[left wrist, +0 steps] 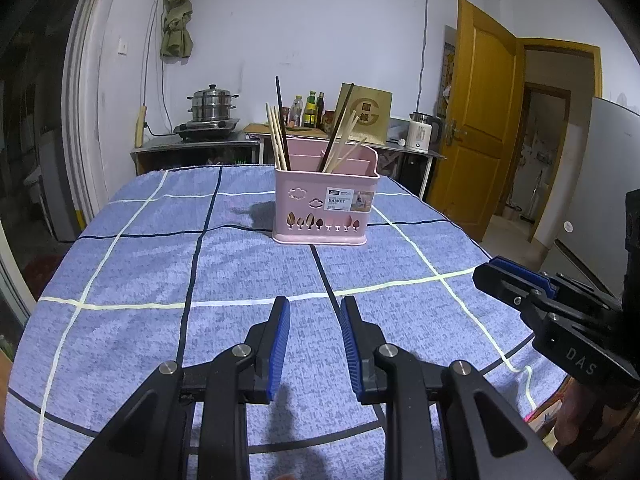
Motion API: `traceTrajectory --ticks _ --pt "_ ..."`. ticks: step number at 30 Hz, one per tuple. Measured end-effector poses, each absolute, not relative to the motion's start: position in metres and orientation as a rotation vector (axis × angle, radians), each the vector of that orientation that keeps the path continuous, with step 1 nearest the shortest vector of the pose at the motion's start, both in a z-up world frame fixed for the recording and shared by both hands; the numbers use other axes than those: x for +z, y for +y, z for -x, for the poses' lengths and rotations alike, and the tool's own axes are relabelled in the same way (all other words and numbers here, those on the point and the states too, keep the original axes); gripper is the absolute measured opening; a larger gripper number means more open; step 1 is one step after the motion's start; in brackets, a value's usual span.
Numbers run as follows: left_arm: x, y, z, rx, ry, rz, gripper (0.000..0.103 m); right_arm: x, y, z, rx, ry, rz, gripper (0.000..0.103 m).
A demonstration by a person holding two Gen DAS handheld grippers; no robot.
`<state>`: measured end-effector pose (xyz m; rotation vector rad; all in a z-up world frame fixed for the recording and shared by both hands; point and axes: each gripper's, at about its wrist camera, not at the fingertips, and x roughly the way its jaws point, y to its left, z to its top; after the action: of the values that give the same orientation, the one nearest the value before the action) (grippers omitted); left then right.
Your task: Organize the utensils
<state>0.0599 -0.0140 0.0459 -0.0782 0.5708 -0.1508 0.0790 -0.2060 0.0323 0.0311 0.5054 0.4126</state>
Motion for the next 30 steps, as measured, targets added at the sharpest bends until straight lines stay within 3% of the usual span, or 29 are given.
traceTrajectory --ticks 30 --pt "0.0426 -0.0164 -0.056 -0.142 0.571 0.065 0.026 0.0279 -0.2052 -0.0802 0.413 0.512 -0.031 0.024"
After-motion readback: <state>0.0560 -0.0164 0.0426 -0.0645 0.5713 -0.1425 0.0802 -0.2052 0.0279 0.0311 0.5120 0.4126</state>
